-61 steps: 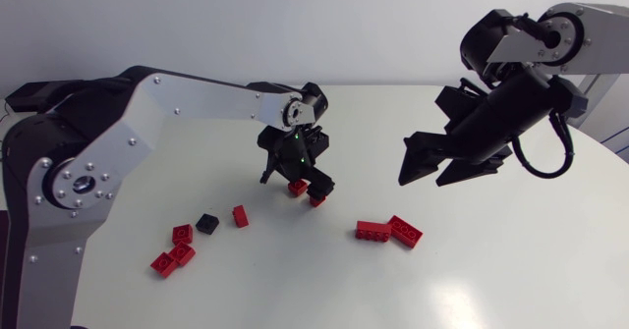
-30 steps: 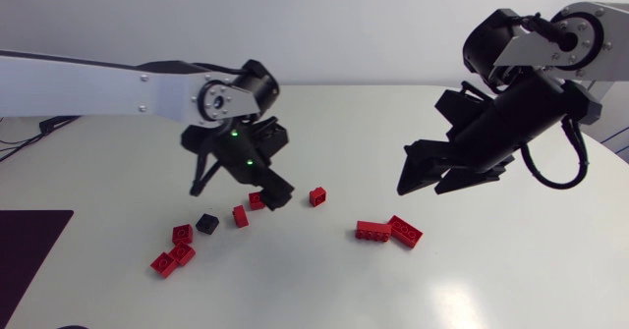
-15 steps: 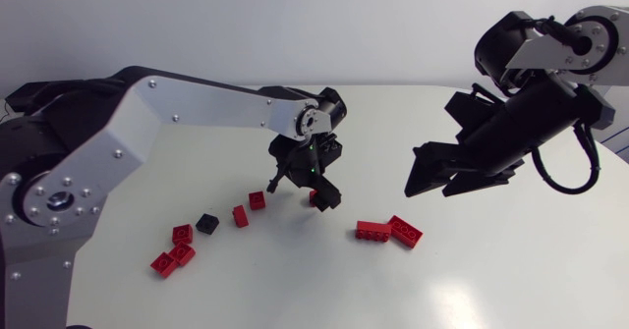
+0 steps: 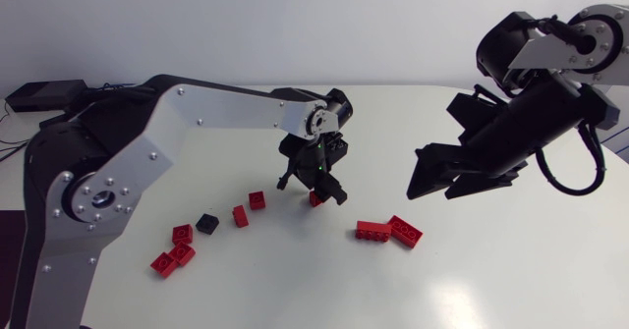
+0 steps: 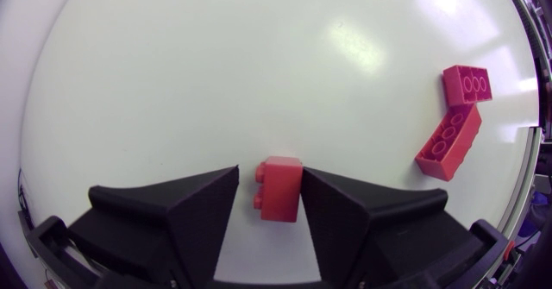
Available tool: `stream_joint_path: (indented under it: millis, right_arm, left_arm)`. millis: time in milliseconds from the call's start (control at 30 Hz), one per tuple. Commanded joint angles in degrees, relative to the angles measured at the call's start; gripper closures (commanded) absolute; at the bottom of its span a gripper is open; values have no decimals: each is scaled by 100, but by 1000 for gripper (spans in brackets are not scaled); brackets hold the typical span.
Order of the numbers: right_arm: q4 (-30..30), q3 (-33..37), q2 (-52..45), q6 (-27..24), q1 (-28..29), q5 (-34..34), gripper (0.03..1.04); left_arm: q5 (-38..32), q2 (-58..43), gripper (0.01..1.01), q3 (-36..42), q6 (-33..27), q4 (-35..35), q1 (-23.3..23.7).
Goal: Sort duplo bricks by size, large to the right and small to the left
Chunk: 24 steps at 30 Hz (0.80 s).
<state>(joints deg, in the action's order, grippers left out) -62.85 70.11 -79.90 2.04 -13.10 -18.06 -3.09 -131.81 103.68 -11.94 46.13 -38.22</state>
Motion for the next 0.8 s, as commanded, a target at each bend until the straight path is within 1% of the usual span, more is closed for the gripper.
stream_joint_path:
  millis: [0, 100, 200, 500, 600, 767]
  right_arm:
    - [-105, -164, 106, -55, 18, -39, 72]
    - [-122, -208, 150, -55, 10, -39, 72]
    - [-122, -252, 211, -55, 1, -39, 72]
    - [-140, -322, 352, 51, -175, -48, 72]
    - [-184, -305, 414, 77, -219, -48, 72]
    - [-228, -261, 484, 130, -263, -48, 72]
  left_arm:
    - [-42, -91, 715, -41, 105, 37, 51]
    - [-95, 50, 718, -252, 96, 37, 130]
    - [-95, 410, 728, -682, 43, -104, 324]
    - [-95, 1078, 728, -1834, -106, -552, 1194]
    - [-95, 1351, 728, -2220, -141, -693, 1273]
    - [-95, 1852, 728, -2976, -168, -930, 1220]
